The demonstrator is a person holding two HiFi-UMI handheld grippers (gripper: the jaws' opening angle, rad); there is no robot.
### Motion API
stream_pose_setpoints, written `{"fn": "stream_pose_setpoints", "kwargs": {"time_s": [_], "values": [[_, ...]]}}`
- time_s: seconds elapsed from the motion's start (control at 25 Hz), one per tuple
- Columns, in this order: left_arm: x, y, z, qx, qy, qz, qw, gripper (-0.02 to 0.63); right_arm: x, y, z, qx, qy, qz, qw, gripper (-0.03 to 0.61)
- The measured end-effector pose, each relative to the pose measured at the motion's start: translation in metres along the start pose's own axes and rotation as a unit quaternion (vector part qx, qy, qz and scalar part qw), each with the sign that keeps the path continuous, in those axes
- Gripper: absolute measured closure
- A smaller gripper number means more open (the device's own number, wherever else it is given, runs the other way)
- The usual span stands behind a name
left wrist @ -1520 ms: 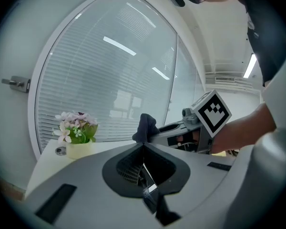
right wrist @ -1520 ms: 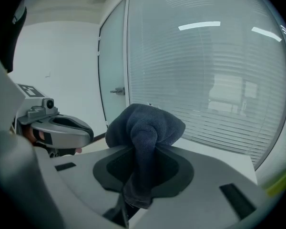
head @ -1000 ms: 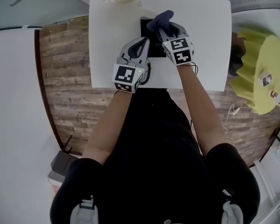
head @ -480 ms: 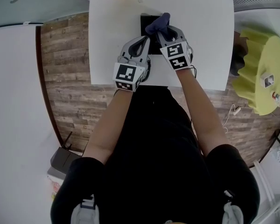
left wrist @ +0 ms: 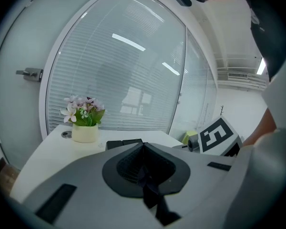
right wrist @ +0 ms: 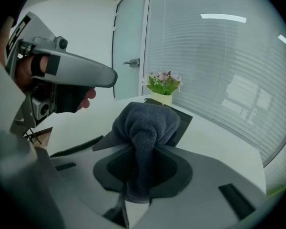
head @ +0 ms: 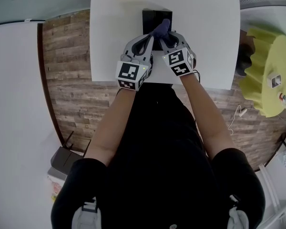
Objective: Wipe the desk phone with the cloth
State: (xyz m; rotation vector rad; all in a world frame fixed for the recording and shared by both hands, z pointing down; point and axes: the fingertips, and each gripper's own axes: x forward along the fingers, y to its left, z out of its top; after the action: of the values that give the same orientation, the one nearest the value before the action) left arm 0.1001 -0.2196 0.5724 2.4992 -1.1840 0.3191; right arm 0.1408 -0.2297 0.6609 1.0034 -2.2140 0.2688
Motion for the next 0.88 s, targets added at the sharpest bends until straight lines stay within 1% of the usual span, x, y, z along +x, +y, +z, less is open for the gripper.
{"fn": "stream_pose_setpoints", "kwargs": {"time_s": [0.6,0.88], "values": [[-0.01,-0.015,-0.016,0.004,0.013,0.007,0.9999,0.603,-0.013,0.038,-0.042,0.001,0.032,0.035,0.999,0.483],[-0.016,-0.012,-0.019,0.006,0.019,0.023,0.9995,0.603,-0.016,0.047,-0.053,0.006,0.046,0.048,0.998,0.483]]}}
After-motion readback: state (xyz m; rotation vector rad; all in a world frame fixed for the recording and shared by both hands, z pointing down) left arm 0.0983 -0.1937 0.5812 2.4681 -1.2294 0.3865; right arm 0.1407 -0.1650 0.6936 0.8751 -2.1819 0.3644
